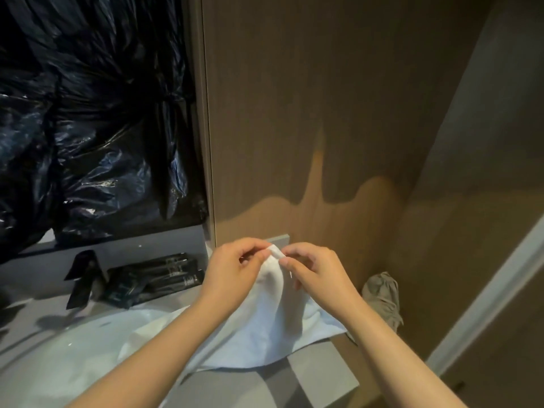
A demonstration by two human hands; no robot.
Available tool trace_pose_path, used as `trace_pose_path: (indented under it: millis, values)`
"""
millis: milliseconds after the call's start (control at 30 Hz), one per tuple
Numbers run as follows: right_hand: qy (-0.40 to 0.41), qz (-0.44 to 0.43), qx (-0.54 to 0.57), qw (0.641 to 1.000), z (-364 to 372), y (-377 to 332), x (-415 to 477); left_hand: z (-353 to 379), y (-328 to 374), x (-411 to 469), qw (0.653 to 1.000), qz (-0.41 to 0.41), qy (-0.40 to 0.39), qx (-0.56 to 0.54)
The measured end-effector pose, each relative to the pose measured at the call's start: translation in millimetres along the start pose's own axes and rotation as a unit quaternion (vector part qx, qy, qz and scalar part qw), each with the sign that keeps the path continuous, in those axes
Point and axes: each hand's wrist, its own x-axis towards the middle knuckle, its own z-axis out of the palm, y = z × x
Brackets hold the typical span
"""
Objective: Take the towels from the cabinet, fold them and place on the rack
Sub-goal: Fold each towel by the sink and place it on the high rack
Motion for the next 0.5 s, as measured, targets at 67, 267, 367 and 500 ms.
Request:
trace_pose_path:
  millis: [67,267,367,500]
  values:
    - [-0.001,0.001,-0.005,1.0,5,3,-3,2,-3,-7,1.0,-0.016,0.009,-0.008]
    - [0.039,-0.001,-0.026,0.999,15,13,-14,-1,-18,-35,0.997,-0.079,-0.014,-0.02]
    - [0.03,0.016,-0.017,0.999,17,14,-18,-3,-22,-46,0.996,-0.09,0.001,-0.021]
    - [-0.003,0.017,0.026,0.999,18,10,-21,-1,-22,-47,0.996,-0.083,0.008,-0.032]
